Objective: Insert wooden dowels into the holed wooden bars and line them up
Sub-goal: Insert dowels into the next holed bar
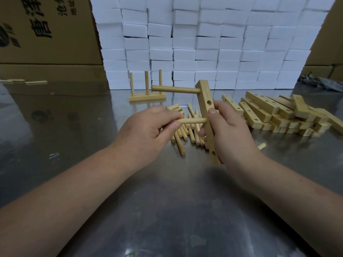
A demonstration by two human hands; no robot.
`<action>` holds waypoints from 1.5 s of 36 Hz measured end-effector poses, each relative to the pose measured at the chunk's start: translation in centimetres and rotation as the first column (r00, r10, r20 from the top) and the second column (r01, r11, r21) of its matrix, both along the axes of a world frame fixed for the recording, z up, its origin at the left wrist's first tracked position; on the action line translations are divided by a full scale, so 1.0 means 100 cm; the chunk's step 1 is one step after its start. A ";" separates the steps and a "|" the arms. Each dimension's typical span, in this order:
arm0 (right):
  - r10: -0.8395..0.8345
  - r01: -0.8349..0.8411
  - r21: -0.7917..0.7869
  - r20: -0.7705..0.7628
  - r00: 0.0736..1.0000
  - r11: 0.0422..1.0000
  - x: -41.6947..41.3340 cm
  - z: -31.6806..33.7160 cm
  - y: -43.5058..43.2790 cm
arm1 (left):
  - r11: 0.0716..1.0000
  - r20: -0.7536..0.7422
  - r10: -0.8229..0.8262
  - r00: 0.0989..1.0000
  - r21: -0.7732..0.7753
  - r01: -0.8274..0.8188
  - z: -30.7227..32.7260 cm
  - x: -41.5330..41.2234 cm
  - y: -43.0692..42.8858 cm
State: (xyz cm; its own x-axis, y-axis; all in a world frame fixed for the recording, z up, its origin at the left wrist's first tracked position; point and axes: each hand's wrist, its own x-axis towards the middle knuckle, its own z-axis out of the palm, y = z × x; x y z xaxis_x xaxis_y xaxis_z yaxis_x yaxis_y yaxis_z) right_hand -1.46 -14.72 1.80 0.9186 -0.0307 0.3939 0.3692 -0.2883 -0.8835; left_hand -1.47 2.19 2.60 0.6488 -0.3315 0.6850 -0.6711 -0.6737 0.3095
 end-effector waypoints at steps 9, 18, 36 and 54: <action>-0.014 0.014 -0.001 0.006 1.000 1.000 0.000 -0.001 -0.002 | 1.000 -0.008 -0.019 1.000 -0.020 0.019 0.001 -0.002 -0.002; -0.022 0.023 -0.049 0.026 0.999 0.999 0.000 0.000 -0.002 | 0.989 -0.154 -0.041 0.987 -0.147 0.019 -0.002 -0.002 -0.002; -0.023 0.033 -0.121 0.086 0.996 0.992 0.002 -0.004 -0.001 | 0.925 -0.559 -0.125 0.820 -0.364 -0.108 0.003 0.002 -0.004; -0.160 0.182 0.254 -0.104 0.982 0.950 0.018 0.002 -0.008 | 0.805 -0.270 0.544 0.794 0.435 -0.404 -0.015 0.024 0.006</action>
State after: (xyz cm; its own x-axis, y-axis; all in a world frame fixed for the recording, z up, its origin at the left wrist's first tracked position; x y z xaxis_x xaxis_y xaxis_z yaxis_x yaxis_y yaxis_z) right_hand 0.31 -15.54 2.04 0.9192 -0.2818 0.2750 0.2582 -0.0957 -0.9613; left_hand 0.91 2.84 1.12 0.9601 -0.0759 0.2691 -0.1208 -0.9806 0.1544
